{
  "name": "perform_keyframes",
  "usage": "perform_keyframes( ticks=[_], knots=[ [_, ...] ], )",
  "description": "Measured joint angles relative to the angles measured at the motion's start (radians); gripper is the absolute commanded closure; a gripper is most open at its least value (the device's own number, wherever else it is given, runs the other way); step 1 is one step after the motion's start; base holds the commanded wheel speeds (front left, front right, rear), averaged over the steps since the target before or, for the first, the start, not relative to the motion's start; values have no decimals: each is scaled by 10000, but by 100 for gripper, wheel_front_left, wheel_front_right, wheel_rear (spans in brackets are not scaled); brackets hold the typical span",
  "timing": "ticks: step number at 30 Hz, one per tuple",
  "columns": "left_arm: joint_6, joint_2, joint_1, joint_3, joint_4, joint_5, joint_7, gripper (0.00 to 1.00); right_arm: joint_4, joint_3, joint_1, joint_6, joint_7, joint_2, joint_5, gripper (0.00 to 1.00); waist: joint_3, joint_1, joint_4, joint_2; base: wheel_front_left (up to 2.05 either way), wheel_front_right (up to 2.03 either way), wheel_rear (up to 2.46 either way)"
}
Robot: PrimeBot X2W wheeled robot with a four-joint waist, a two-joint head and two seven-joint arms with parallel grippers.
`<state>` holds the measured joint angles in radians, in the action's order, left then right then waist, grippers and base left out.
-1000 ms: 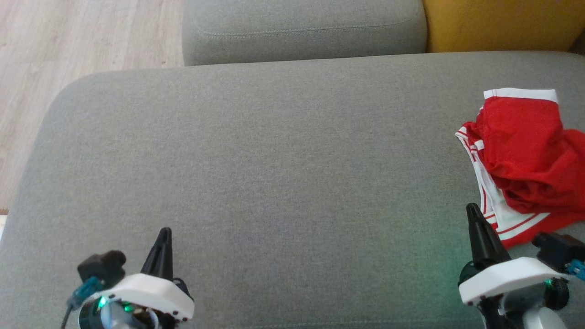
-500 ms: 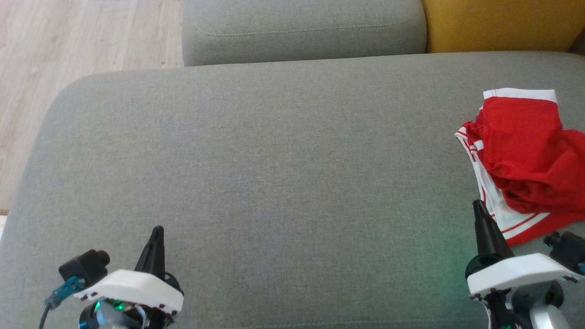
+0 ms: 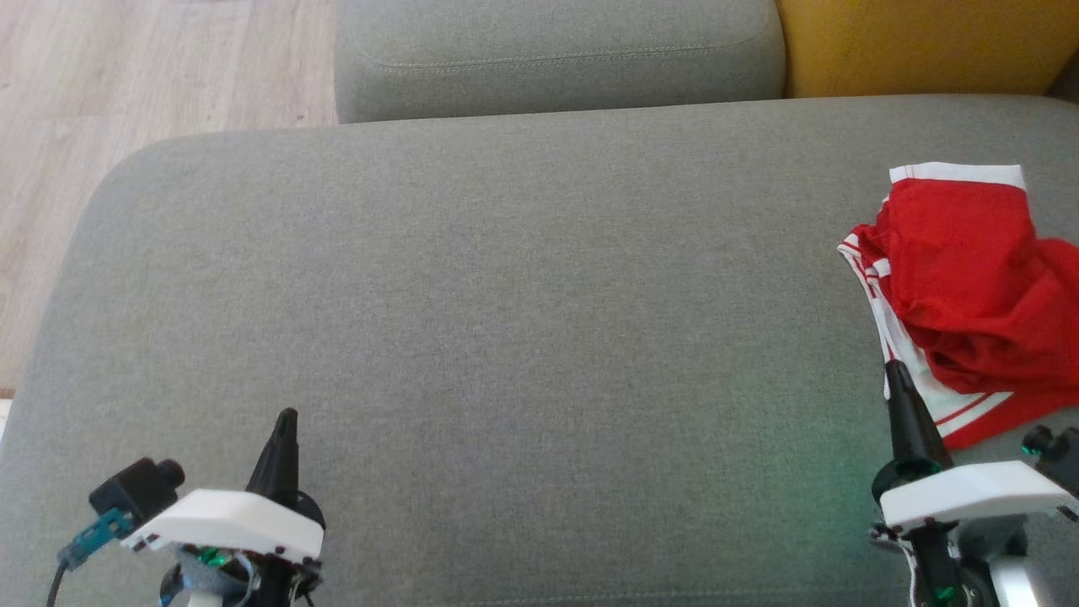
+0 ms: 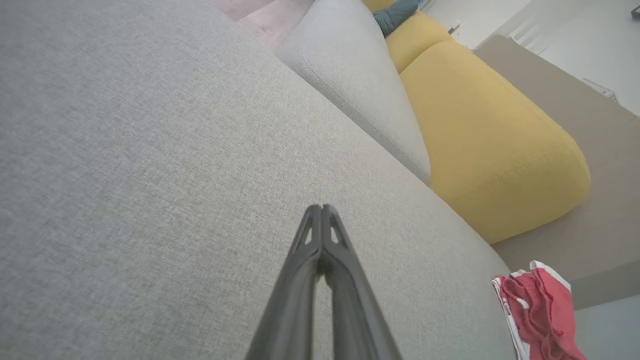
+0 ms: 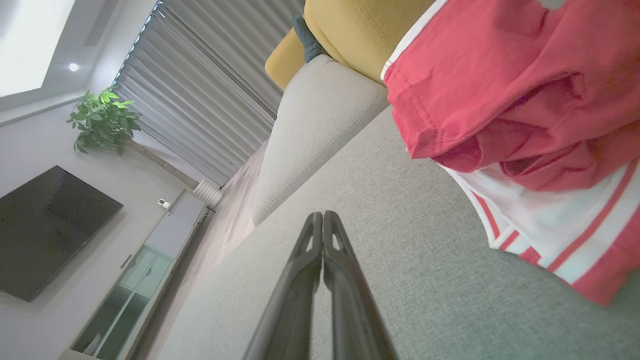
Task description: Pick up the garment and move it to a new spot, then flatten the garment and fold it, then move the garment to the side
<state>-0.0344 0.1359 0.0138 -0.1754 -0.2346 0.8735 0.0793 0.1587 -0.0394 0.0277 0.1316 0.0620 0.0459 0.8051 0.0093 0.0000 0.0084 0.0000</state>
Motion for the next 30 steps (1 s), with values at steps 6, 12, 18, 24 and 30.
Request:
perform_keyframes(
  ticks=[6,12,18,24,30],
  knots=[
    [115,-98,-10,249,-35,644,-165,100,123,-56,-32,-2,12,0,690,100,-5,0,-7,0,0,0,0],
    [265,-148,-33,362,-73,1283,-267,100,188,-111,-37,0,15,0,1386,100,-11,0,-14,0,0,0,0],
    [360,-186,-88,610,-140,1919,-435,100,303,-190,-213,0,90,0,2079,100,-16,0,-22,0,0,0,0],
    [525,-259,-223,771,-161,2550,-602,100,407,-286,-222,0,102,2,2765,100,-21,0,-29,0,0,0,0],
    [627,-334,-224,961,-188,3187,-704,100,497,-322,-241,-2,148,2,3442,100,-26,0,-36,0,0,0,0]
  ],
)
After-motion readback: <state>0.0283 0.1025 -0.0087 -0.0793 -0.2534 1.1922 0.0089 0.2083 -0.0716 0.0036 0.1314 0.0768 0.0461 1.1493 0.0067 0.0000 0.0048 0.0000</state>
